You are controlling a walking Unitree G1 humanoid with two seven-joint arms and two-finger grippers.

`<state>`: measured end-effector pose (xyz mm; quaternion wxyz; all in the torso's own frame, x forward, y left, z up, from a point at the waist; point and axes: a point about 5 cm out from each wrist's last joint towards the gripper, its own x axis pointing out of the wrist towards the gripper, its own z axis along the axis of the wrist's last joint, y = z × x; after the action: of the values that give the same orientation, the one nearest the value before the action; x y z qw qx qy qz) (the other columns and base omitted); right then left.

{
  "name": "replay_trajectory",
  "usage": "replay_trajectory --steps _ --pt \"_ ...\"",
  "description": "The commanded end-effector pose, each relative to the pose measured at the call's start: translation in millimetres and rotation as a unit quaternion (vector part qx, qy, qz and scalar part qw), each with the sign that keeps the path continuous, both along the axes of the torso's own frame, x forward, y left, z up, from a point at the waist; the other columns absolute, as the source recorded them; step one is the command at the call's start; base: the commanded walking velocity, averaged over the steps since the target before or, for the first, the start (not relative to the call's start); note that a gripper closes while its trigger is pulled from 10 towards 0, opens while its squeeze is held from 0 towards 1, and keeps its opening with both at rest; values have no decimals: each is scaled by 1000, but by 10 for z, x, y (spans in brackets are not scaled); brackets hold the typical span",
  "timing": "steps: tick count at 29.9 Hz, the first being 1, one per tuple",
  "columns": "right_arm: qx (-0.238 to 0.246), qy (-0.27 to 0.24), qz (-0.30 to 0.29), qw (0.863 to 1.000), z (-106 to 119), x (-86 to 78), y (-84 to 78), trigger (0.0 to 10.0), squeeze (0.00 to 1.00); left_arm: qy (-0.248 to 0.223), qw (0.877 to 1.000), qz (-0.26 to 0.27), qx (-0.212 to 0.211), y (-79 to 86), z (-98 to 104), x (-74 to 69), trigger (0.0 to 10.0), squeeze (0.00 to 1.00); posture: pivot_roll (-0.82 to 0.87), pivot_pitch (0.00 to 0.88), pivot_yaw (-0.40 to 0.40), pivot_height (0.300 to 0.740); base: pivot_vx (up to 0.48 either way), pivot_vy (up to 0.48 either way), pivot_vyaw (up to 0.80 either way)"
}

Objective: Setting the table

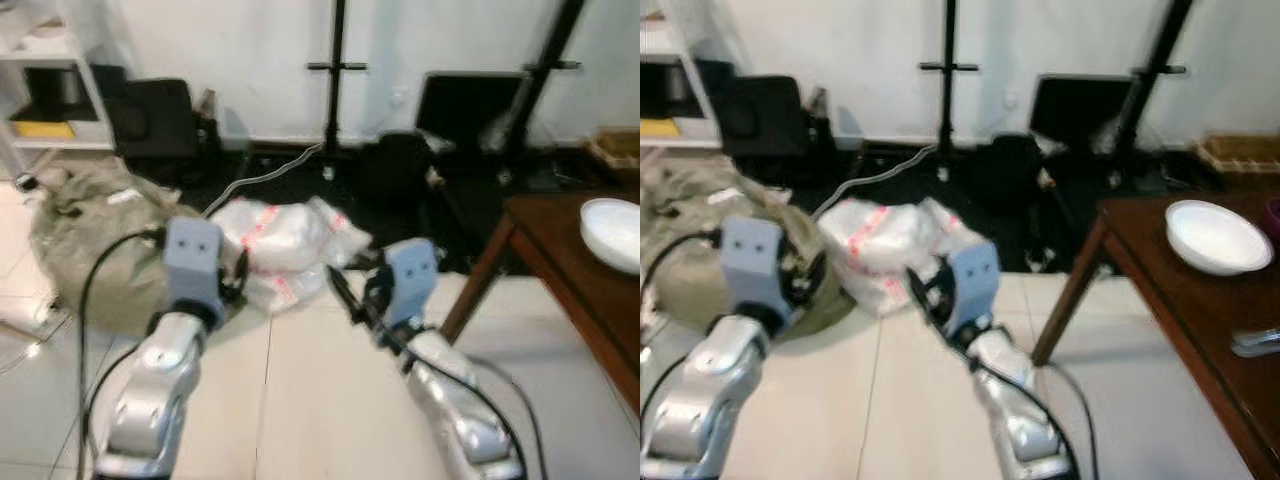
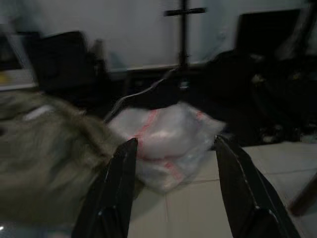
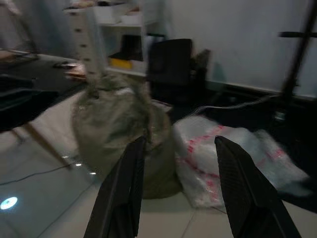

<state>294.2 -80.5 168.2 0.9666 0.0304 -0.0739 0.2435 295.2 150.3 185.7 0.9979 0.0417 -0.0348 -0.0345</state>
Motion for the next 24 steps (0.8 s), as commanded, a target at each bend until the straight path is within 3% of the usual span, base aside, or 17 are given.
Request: replay_trajectory --steps 1,24 --pt "-1 4 4 1000 -27 -25 17 10000 0 17 1000 7 1 15 -72 -6 10000 0 27 0 64 740 0 0 794" --pt "1 0 1 1000 -12 -10 13 10000 0 19 999 35 -7 52 -68 31 10000 0 25 0 63 740 0 0 794"
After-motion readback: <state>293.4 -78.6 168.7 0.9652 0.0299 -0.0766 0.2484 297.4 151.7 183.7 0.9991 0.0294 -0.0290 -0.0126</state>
